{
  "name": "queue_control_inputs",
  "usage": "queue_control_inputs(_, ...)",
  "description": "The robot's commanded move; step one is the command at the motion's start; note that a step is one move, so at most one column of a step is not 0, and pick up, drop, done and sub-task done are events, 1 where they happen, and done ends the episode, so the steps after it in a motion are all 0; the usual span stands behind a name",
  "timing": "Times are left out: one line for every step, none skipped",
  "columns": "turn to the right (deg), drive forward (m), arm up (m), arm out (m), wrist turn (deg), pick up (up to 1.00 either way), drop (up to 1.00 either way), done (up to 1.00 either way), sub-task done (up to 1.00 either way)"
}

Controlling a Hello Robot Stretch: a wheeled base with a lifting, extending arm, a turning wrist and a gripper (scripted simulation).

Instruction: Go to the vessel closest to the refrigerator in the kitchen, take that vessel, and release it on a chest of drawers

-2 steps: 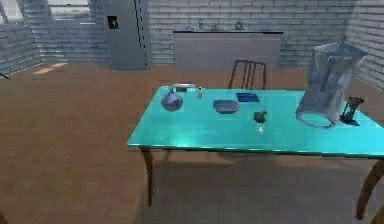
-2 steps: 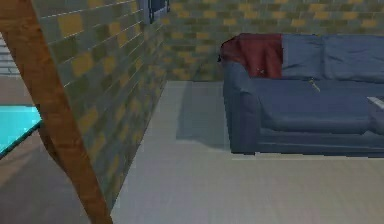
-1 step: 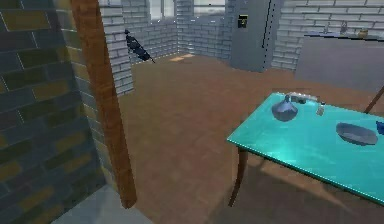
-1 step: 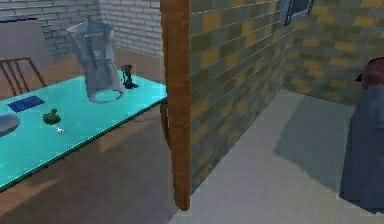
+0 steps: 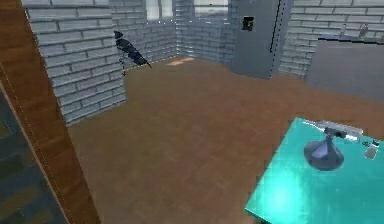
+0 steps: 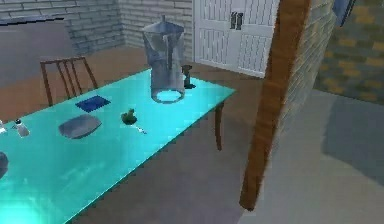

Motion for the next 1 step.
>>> queue_control_inputs(-15.0,0.00,0.00,0.00,0.0,0.00,0.00,0.00,0.00)
